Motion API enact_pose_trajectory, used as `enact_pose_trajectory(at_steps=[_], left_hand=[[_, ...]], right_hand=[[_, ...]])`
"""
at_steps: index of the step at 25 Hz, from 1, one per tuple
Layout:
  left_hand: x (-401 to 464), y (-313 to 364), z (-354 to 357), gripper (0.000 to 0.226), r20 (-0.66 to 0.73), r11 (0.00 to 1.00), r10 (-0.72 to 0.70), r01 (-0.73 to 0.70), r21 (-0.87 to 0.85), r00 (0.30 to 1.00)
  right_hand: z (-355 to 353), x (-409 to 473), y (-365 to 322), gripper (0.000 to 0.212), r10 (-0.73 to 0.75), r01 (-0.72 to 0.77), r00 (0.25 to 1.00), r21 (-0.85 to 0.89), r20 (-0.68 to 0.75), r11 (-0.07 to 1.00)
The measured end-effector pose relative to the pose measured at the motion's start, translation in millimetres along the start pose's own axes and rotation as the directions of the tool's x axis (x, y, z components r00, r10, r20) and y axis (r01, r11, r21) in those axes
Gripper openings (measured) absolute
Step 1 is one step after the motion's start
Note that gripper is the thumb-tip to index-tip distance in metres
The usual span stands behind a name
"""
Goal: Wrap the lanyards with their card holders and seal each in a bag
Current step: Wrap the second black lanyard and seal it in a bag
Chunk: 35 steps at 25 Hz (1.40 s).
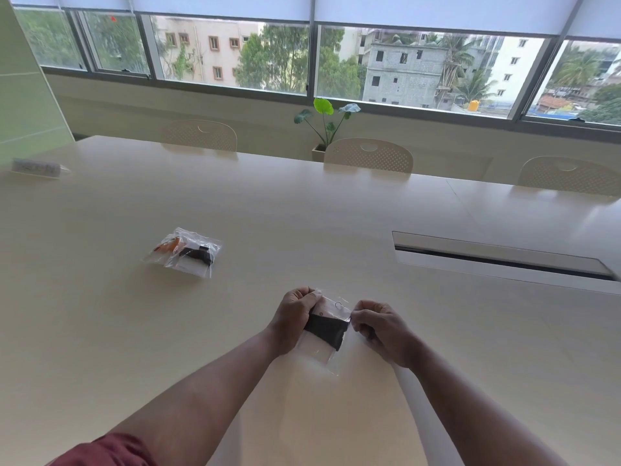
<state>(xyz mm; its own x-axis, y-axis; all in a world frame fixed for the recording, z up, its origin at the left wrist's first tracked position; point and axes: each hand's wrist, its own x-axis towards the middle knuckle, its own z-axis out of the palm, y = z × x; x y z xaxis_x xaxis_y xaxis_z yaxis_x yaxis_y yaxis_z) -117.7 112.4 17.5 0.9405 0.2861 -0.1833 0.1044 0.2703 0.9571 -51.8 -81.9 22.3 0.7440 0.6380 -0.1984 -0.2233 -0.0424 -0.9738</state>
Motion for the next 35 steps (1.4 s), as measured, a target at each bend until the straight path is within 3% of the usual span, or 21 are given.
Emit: enact_pose_trajectory(at_steps=[16,21,31,35], left_hand=[[-3.2,1.0,2.7,0.029,0.052,0.993,0.017,-0.023,0.114,0.998],[-5.9,4.8,2.1,0.024,0.087,0.997,0.006,-0.013,0.082,0.996],[-5.2,3.0,6.1,0.030,0.076,0.990,0.015,-0.025,0.139,0.997],[-5.7,3.6,6.2,0.023,0.080,0.992,0.001,-0.011,0.128,0.997]], right_hand=[[1.1,-1.2,-2.9,0.019,0.013,-0.013,1.000,-0.009,-0.010,1.000],[5.2,-0.7,-2.4,0.043,0.024,-0.024,1.000,-0.028,0.011,0.999],[4.1,-5.4,-6.4,0.043,0.020,-0.020,1.000,-0.028,-0.007,0.999],[5.1,-5.3,-5.5,0.043,0.006,-0.006,1.000,-0.016,-0.009,1.000]])
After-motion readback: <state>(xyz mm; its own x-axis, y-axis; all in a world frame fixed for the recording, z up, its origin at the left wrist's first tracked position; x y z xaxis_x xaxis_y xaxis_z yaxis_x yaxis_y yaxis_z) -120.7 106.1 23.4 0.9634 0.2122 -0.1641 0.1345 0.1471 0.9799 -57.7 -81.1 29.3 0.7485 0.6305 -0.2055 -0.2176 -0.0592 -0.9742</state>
